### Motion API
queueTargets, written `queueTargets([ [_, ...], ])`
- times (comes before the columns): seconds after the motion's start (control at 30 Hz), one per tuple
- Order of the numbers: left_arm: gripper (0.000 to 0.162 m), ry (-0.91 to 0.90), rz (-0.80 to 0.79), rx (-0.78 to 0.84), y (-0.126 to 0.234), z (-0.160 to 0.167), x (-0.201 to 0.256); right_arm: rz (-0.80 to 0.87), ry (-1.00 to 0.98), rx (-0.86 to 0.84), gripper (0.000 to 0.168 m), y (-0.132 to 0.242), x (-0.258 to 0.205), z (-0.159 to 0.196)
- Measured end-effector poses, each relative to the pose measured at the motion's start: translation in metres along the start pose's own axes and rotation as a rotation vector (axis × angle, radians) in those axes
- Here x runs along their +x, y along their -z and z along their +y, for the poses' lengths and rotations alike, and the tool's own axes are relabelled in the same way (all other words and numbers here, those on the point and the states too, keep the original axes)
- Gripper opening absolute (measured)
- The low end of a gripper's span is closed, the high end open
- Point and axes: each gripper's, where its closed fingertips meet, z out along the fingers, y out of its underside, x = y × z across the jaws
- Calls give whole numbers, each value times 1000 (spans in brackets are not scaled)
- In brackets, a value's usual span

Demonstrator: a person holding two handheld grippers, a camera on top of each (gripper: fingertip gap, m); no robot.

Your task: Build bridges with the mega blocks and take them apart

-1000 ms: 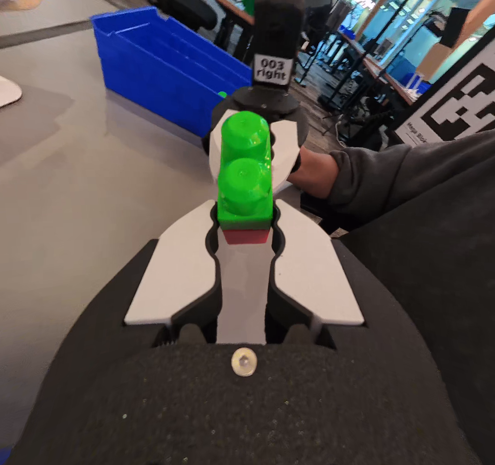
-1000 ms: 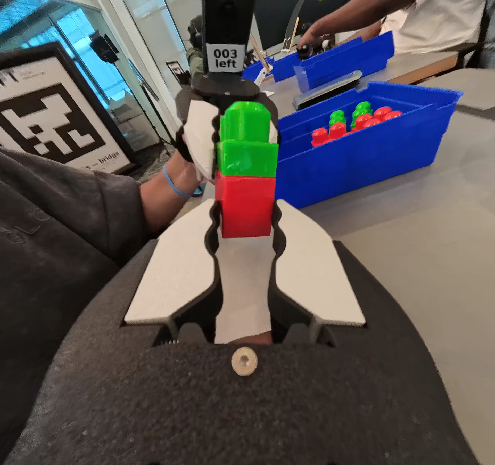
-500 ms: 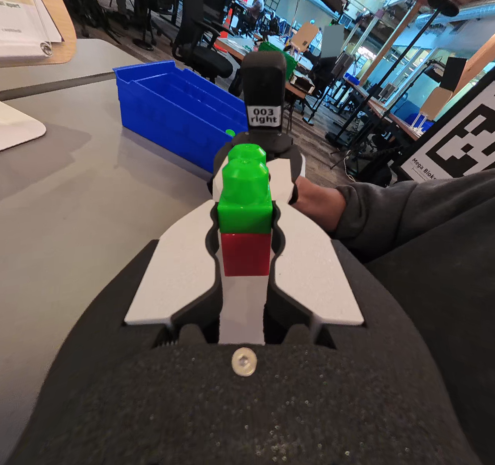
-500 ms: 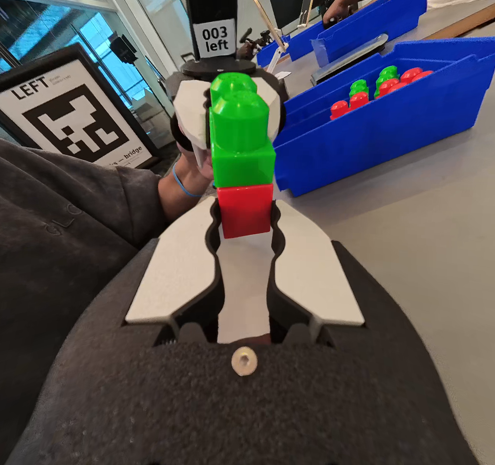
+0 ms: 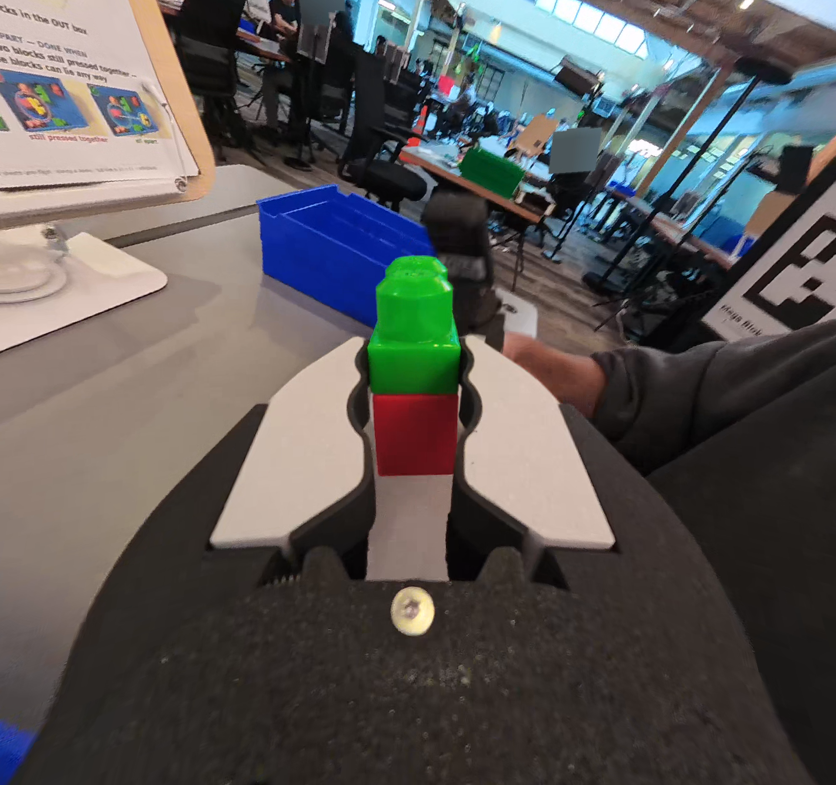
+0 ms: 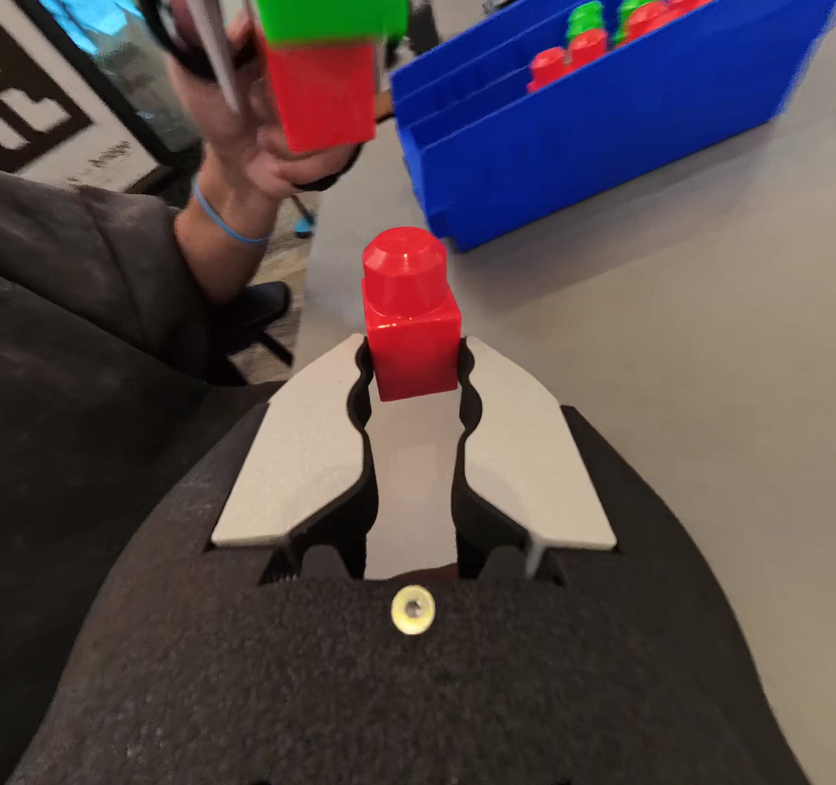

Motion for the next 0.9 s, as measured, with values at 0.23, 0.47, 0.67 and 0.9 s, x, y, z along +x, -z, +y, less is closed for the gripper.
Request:
queueTargets([
  [0.23, 36, -80, -58, -93, -1, 52, 24, 667, 117, -112, 37, 201, 47, -34],
  [0.47, 36, -172, -26, -266, -27, 87, 36, 971, -165, -551, 37, 319, 90, 83],
  [0.67, 36, -107, -23, -273, -28, 88, 29, 723, -192, -884, 37, 278, 102, 141],
  [0.9, 36, -103, -43, -279, -21, 89, 25, 492, -336, -1210, 42, 271, 111, 172],
])
